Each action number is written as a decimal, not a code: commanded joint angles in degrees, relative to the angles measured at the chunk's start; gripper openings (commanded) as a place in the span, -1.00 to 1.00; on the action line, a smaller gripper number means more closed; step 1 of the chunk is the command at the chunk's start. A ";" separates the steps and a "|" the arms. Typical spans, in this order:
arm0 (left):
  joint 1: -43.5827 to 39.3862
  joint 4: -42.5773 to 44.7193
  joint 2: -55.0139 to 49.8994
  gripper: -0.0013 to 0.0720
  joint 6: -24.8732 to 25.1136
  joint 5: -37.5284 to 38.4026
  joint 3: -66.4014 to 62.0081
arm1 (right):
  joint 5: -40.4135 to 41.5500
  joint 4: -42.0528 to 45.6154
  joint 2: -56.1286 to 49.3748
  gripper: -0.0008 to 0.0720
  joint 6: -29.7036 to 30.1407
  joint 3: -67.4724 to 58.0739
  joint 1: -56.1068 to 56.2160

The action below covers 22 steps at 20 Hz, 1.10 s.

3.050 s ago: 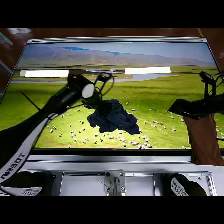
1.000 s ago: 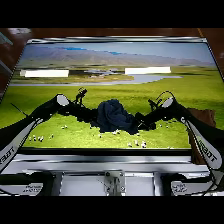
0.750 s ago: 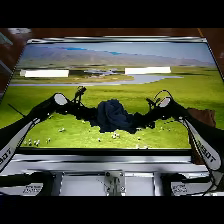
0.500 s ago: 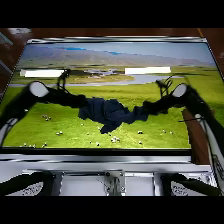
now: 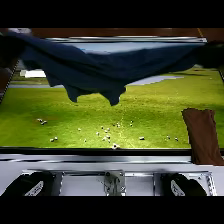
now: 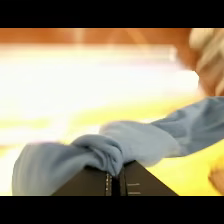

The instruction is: Fold the shirts.

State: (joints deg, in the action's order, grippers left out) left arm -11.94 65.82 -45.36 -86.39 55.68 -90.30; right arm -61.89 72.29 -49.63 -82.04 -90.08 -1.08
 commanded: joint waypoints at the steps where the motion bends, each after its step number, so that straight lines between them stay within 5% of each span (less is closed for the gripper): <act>1: 0.15 4.79 6.73 -0.84 -0.50 -0.35 -4.26 | 1.44 3.54 6.54 -0.81 0.02 -6.25 -0.24; 5: 0.15 14.84 8.68 -0.84 -1.62 7.17 -4.24 | -8.79 6.43 9.03 -0.81 -0.04 -6.40 -0.24; 10: 0.17 31.23 8.22 -0.84 -1.62 15.28 1.36 | -43.50 12.26 4.22 -0.81 -3.89 -4.35 -0.24; 15: 2.10 33.29 4.07 -0.84 -3.74 11.50 11.34 | -42.42 5.62 3.26 -0.81 -6.64 15.10 -0.24; 22: 2.03 21.92 -13.66 -0.84 -4.35 -4.55 13.18 | -24.79 3.52 -4.59 -0.81 -7.85 32.11 -0.24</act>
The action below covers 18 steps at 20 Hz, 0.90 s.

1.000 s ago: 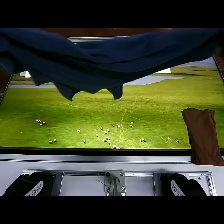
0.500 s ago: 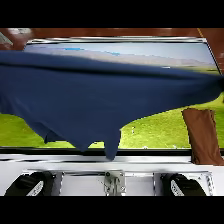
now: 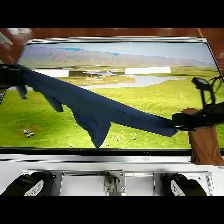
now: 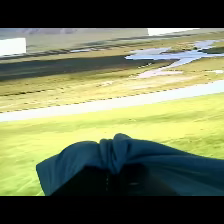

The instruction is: Fold the shirts.

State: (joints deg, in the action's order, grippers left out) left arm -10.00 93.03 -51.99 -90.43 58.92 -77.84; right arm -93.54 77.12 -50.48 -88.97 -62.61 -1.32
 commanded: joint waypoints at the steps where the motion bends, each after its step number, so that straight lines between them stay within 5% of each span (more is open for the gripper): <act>1: 0.09 -7.15 -10.21 -0.84 -0.31 -10.45 0.72 | 9.79 -2.03 -5.97 -0.81 -1.07 4.63 0.00; 6: 0.07 -18.14 -25.18 -0.84 -0.31 -17.46 0.72 | 26.86 -2.54 -16.41 -0.81 -6.10 4.63 0.00; 12: -0.70 -24.70 -38.34 -0.75 -0.33 -13.09 0.70 | 44.68 -7.45 -26.18 -0.81 -10.32 4.63 0.00; 15: 1.73 -23.15 -38.80 0.66 -0.31 -2.95 0.22 | 46.45 -8.11 -27.69 -0.80 -10.23 4.63 0.00; 18: 8.74 -22.29 -36.46 0.69 -0.31 9.86 -0.63 | 45.66 -7.61 -27.69 -0.81 -9.90 4.63 0.00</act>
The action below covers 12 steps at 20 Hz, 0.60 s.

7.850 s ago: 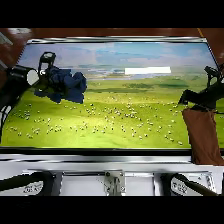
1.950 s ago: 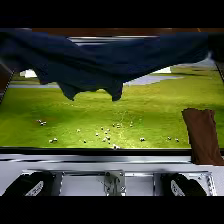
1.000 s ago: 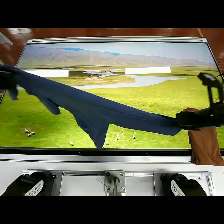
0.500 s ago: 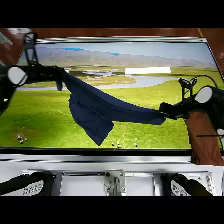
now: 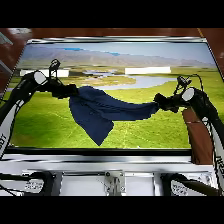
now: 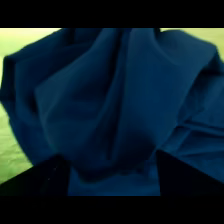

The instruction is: Fold the shirts.

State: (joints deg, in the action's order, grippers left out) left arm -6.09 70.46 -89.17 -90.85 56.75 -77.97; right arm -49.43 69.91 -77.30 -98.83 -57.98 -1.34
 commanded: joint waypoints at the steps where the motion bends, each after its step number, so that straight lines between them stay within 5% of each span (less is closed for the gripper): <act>1: 7.43 0.26 1.95 0.69 0.09 14.80 -0.39 | 0.96 -0.37 -0.87 -0.80 0.02 0.00 0.02; 7: 13.22 -2.16 7.48 0.97 -0.50 19.67 10.38 | -0.68 -0.39 -0.87 -0.80 2.03 0.00 0.02; 12: 8.66 -14.91 7.28 0.97 0.33 0.31 25.62 | -0.57 -0.39 -0.87 -0.80 2.69 0.00 0.02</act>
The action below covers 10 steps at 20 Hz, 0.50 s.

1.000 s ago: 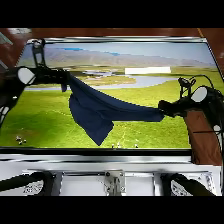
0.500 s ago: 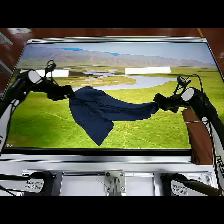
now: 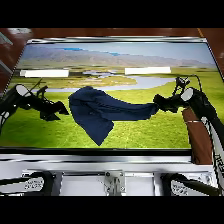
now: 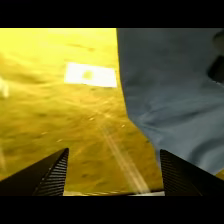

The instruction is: Fold the shirts.

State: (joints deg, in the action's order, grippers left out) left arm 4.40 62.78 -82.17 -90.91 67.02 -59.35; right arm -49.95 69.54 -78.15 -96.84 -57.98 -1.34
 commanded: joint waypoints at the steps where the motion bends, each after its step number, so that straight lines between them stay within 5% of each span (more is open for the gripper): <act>1: -3.26 -7.78 -0.13 0.97 0.39 -12.13 7.54 | -0.04 -0.02 -0.02 -0.80 0.72 0.00 0.02; 10: -7.78 -13.70 -6.08 0.96 0.22 -18.60 7.39 | 0.35 -0.02 -0.02 -0.80 1.16 0.00 0.02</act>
State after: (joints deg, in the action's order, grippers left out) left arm -2.81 52.01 -86.78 -90.72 52.45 -52.38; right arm -49.60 69.52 -78.15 -95.81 -57.98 -1.34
